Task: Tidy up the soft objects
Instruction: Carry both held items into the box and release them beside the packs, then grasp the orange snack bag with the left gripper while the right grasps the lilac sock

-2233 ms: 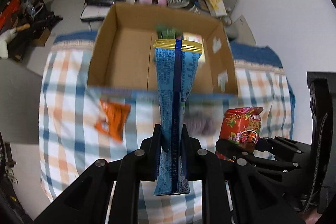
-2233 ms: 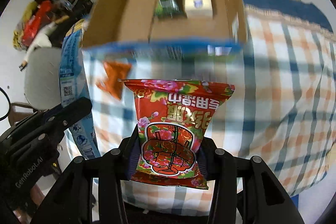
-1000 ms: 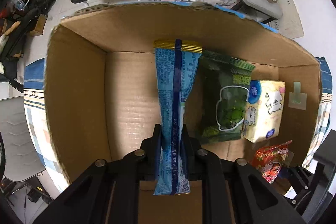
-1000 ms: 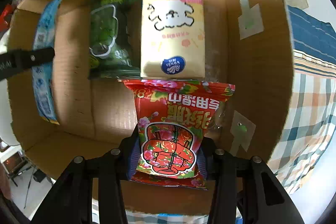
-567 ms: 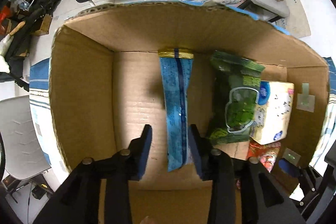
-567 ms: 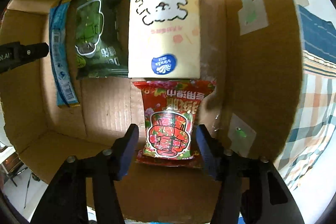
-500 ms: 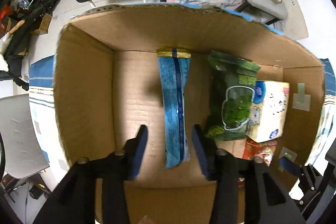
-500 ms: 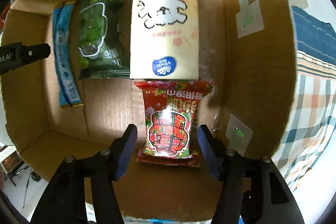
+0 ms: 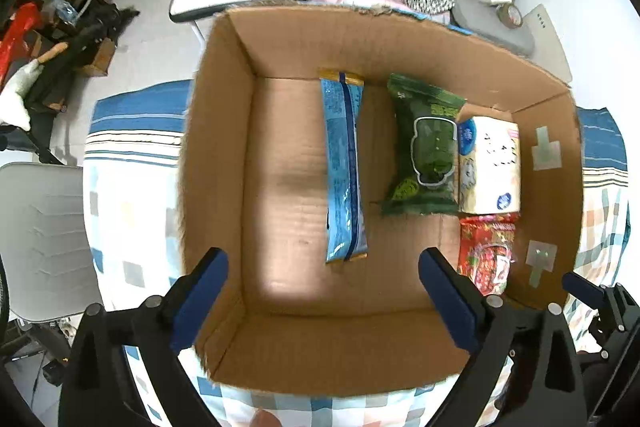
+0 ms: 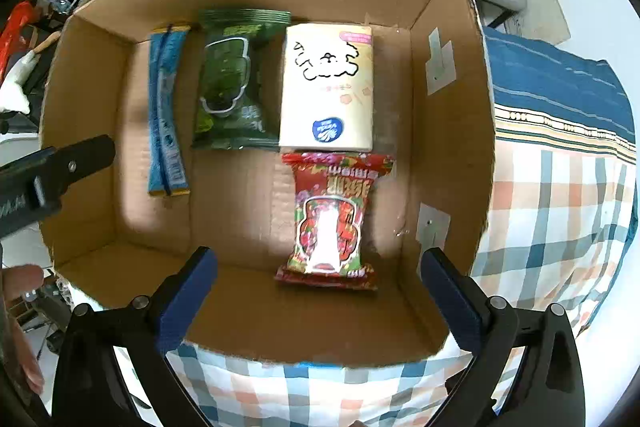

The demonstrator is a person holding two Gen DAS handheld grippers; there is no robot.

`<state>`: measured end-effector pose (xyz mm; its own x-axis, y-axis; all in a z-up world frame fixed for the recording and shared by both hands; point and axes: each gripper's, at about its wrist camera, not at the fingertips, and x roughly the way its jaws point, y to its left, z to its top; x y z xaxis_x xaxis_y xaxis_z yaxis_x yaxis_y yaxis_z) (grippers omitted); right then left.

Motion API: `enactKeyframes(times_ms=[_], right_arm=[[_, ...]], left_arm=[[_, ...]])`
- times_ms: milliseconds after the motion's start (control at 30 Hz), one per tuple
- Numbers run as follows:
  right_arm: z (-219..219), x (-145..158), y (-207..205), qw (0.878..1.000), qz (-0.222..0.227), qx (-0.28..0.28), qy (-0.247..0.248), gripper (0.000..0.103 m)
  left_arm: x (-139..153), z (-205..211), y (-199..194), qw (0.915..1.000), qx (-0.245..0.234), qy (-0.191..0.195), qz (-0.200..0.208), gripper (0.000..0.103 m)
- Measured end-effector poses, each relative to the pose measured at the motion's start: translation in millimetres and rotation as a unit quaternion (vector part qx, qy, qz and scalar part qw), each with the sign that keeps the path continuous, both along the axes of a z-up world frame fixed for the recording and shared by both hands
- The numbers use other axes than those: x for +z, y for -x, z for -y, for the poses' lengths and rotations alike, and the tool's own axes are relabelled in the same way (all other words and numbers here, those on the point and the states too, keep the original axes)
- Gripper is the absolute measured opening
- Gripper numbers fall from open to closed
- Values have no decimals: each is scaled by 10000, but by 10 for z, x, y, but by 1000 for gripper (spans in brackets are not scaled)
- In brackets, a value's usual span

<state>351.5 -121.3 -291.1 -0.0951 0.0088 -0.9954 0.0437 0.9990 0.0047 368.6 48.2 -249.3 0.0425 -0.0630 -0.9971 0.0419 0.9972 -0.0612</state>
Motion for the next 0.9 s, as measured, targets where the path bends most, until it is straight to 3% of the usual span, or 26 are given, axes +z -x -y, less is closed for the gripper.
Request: enactKeyframes(times_ms=[200, 500, 700, 900], right_arm=[[-53, 106, 137, 9994, 340, 44, 0, 103], [-145, 610, 465, 9954, 953, 52, 11, 103], [-169, 920, 684, 9917, 1281, 38, -70, 103], [-157, 1092, 847, 9898, 1407, 23, -217, 103]], left_arm=[[309, -81, 328, 9987, 152, 108, 467, 98], [809, -156, 773, 9933, 201, 109, 1136, 98], [1082, -172, 1008, 9899, 200, 171, 1392, 98], [1162, -181, 1160, 9875, 302, 67, 1546, 98]])
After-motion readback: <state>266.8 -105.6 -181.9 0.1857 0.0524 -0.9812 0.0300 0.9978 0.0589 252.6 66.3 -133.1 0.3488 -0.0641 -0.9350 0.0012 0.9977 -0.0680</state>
